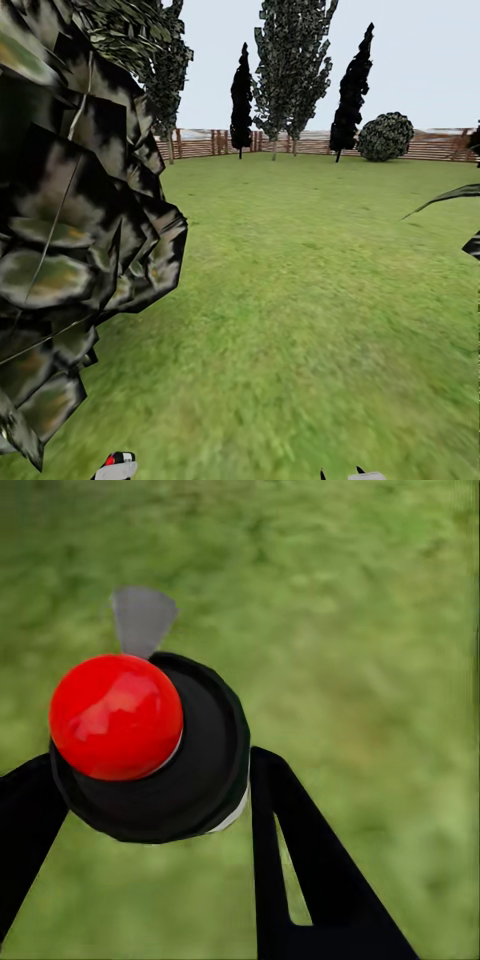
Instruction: Pick up the pesticide atomizer in the garden and spray insectifuge to fully cover both potted plants in the garden.
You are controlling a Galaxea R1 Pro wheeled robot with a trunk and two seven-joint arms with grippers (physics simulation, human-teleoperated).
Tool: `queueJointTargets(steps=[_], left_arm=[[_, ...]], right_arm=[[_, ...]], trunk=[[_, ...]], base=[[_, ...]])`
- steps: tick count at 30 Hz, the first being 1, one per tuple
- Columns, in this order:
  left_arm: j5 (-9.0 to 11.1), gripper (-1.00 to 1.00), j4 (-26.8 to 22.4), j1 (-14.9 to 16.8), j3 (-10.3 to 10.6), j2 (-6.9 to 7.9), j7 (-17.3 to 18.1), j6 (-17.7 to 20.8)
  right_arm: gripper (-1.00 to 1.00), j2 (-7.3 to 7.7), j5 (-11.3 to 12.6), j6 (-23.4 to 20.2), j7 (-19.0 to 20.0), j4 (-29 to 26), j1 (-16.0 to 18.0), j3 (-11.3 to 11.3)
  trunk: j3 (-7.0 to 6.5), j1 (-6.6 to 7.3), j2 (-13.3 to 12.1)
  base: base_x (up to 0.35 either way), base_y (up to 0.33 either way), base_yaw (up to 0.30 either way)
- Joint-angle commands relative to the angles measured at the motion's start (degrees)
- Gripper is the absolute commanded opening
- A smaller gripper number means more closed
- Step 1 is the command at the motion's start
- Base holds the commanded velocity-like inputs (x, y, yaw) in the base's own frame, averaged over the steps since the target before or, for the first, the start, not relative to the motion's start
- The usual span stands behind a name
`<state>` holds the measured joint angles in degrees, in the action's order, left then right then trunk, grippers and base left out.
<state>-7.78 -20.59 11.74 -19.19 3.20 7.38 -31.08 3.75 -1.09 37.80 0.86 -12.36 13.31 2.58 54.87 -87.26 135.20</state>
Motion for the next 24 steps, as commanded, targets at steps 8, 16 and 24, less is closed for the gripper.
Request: queueJointTargets(steps=[8, 16, 24], left_arm=[[-0.6, -1.0, 0.0, 0.0, -0.5, -0.03, 0.3, -0.2], [-0.6, -1.0, 0.0, 0.0, -0.5, -0.03, 0.3, -0.3], [-0.6, -1.0, 0.0, 0.0, -0.5, -0.03, 0.3, -0.3]], right_arm=[[1.0, 0.03, 0.0, 0.2, -0.1, 0.1, 0.0, 0.2], [1.0, 0.03, 0.0, 0.2, -0.1, 0.1, 0.0, 0.2], [1.0, 0.03, -0.1, 0.2, -0.1, 0.1, 0.0, 0.2]], trunk=[[-0.13, -0.02, 0.0], [-0.31, -0.02, 0.0], [-0.39, -0.02, 0.0]], base=[[0.311, 0.15, -0.252], [0.334, 0.078, -0.25], [0.335, 0.074, -0.168]])
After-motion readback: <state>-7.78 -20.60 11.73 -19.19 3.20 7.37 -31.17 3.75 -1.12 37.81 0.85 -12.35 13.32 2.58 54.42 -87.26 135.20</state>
